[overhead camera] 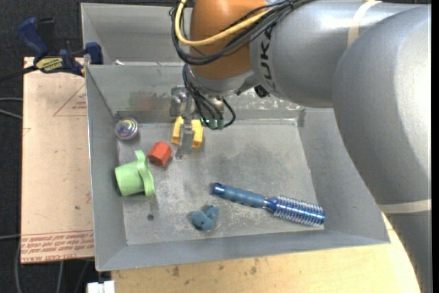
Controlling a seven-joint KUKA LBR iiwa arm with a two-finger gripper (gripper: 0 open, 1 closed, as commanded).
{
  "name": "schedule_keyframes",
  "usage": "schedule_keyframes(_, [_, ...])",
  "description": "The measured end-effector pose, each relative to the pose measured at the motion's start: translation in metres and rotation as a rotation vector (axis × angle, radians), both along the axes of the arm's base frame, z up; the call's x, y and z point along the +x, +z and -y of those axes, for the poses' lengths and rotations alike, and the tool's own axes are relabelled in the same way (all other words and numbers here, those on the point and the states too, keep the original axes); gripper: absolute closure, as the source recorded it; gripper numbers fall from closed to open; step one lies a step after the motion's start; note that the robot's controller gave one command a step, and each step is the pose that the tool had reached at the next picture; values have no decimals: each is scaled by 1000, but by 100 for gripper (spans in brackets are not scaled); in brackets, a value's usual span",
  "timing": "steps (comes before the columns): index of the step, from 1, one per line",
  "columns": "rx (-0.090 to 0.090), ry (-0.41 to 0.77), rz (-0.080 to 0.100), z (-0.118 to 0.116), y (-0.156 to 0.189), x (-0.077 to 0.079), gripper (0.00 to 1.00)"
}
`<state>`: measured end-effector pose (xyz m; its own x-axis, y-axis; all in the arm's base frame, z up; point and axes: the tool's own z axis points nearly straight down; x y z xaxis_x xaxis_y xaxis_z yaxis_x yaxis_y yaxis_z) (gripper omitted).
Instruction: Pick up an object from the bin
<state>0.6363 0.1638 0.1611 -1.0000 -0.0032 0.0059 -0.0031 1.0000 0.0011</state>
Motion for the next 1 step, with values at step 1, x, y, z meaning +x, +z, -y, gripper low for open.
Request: schedule_keyframes(1, [-4, -86, -2, -46, -95, -26, 0])
